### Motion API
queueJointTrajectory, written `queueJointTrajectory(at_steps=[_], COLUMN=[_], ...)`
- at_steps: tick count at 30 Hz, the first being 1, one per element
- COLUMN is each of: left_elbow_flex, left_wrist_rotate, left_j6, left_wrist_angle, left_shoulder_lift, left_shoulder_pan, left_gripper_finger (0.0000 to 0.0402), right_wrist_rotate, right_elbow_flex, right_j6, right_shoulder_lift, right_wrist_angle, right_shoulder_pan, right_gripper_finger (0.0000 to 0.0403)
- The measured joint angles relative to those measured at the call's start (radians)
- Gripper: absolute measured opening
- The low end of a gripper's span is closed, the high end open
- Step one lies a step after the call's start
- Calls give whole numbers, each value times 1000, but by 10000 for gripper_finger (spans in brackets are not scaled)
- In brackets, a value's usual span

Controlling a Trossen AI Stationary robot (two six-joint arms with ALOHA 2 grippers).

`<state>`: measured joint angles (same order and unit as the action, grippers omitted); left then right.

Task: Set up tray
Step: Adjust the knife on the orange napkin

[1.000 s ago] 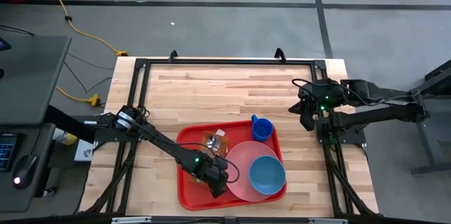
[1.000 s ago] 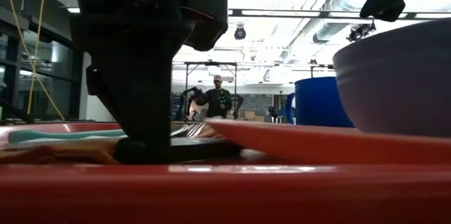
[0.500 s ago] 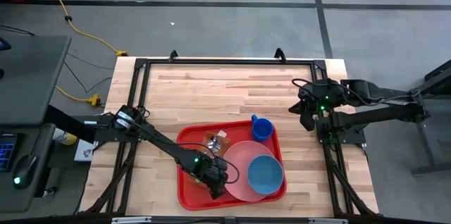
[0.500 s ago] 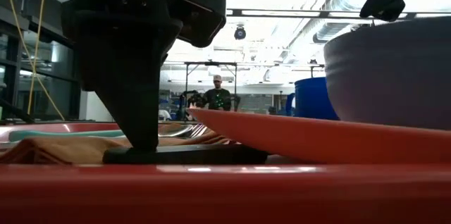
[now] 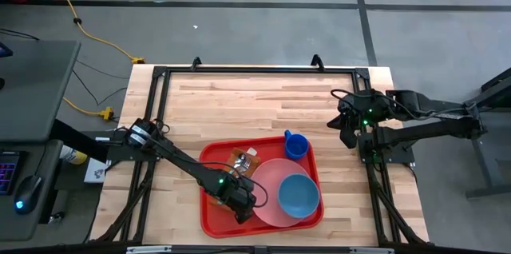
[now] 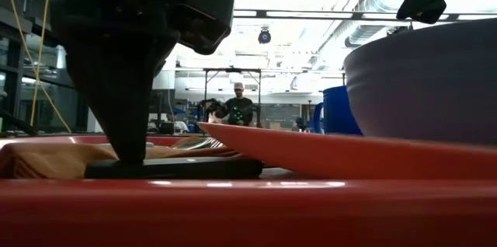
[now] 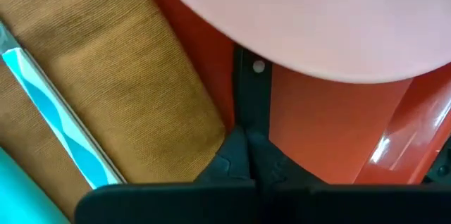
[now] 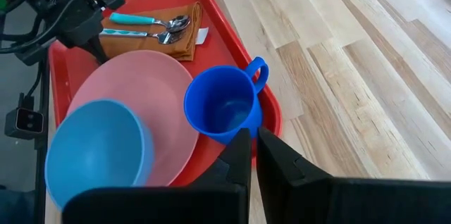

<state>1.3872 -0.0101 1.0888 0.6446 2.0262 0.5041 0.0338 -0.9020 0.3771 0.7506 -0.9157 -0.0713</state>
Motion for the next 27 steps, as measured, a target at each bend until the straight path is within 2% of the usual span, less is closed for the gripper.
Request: queueJointTrajectory(at_steps=[4,11,15,19,22,27], left_elbow_flex=[0,0,-1,-5,-6,29], left_wrist_rotate=[1,-4,-9,-64,-82,-46], left_j6=[19,114,185,224,190,51], left_wrist_angle=[14,110,153,189,183,158], left_shoulder_lift=[0,-9,-26,-45,-56,-54], left_shoulder_pan=[0,0,0,2,0,0], left_gripper_finger=[10,45,33,14,16,70], right_wrist_rotate=[0,0,0,0,0,0], right_elbow_flex=[0,0,0,0,0,0], right_j6=[0,0,0,3,3,4], right_shoulder_lift=[0,0,0,0,0,0], right_wrist_angle=[0,0,-1,-1,0,0], right_shoulder_pan=[0,0,0,0,0,0], right_gripper_finger=[0,0,0,0,0,0])
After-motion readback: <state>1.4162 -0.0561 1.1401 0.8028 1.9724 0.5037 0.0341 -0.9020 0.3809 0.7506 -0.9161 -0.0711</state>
